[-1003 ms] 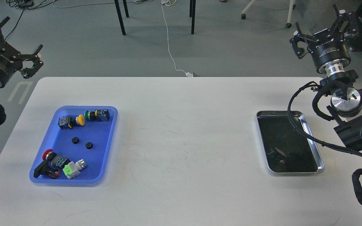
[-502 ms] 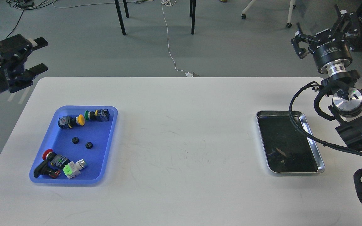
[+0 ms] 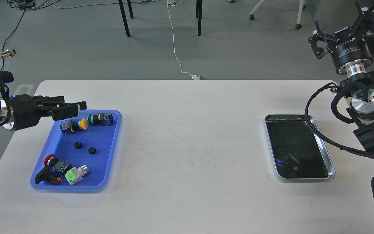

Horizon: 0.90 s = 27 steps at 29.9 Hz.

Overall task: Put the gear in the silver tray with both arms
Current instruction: 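Lower the left gripper into the blue tray and grasp a black gear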

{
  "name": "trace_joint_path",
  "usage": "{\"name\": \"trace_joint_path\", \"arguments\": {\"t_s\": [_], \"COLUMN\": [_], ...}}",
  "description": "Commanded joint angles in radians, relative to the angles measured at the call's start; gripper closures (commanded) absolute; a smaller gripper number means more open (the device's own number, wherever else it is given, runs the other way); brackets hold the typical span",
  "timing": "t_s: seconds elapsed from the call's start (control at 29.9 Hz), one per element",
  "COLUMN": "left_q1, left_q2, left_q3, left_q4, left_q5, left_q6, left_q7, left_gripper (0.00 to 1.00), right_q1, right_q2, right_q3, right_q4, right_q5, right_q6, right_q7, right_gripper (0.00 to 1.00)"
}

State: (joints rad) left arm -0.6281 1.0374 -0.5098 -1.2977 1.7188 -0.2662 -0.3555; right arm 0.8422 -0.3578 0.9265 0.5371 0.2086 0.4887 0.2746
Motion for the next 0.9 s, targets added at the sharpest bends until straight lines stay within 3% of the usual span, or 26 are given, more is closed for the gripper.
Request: {"name": "trace_joint_path", "arguments": {"t_s": [0.0, 0.13, 0.27, 0.4, 0.87], "left_q1": [0.001, -0.002, 0.001, 0.002, 0.044], "left_q2": [-0.005, -0.077, -0.131, -0.169, -0.194], "left_q3": [0.135, 0.252, 0.273, 0.277, 0.289], "left_q4": [0.032, 0.144, 0.224, 0.276, 0.327], "left_q5": [0.110, 0.114, 0.110, 0.104, 0.104], "left_q6": [0.142, 0.231, 0.242, 0.243, 0.266], "left_q7": [-0.005, -0.014, -0.016, -0.017, -0.054], "left_gripper": [0.08, 0.16, 0.22, 0.40, 0.49], "right_q1": [-0.002, -0.002, -0.002, -0.002, -0.008], "right_q2": [-0.001, 0.000, 0.000, 0.000, 0.000], "right_q3": [0.000, 0.000, 0.000, 0.000, -0.002], "right_q4": [0.000, 0.001, 0.001, 0.001, 0.000], "right_q5": [0.000, 0.000, 0.000, 0.000, 0.000], "right_q6": [0.000, 0.000, 0.000, 0.000, 0.000], "right_q7": [0.000, 0.000, 0.000, 0.000, 0.000], "right_gripper": [0.01, 0.01, 0.01, 0.01, 0.01]}}
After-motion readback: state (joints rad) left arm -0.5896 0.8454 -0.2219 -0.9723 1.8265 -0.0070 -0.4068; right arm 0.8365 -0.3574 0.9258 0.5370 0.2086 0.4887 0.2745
